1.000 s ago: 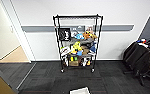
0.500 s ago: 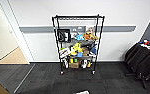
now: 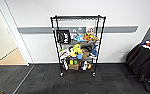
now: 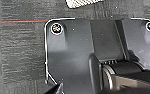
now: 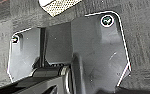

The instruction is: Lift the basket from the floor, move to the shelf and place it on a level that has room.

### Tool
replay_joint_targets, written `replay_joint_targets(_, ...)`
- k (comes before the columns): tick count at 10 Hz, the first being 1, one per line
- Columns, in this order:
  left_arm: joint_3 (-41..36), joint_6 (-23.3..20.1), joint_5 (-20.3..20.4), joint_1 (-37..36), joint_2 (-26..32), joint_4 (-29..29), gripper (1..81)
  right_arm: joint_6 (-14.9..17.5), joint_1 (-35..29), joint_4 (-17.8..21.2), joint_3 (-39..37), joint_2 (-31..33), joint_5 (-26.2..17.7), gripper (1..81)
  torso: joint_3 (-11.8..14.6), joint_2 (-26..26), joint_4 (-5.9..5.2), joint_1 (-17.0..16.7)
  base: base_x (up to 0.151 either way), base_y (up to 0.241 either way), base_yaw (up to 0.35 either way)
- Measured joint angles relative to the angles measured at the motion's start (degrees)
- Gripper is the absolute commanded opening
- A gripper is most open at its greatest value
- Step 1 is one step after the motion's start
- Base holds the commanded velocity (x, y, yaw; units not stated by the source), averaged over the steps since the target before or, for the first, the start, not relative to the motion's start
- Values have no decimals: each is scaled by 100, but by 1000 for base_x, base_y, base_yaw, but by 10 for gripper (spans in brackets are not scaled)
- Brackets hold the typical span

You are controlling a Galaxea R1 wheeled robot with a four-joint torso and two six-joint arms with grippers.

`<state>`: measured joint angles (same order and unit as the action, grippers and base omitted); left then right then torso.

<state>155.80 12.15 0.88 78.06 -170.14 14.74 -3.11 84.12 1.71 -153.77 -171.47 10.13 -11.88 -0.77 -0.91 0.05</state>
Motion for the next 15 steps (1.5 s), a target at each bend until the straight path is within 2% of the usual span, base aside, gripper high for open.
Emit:
replay_joint_targets(6,0,0,20,-16,0,0,811,2,12,0,0,-2,10,811,0,0,0,2,86,0,0)
replay_joint_targets(12,-1,13,-4,63,0,-2,811,0,56,0,44,27,-11,811,-2,2,0,-5,0,0,0)
replay_joint_targets(15,-1,33,2,61,66,-16,811,0,20,11,394,179,-10,811,-2,-24,0,11,0,0,0)
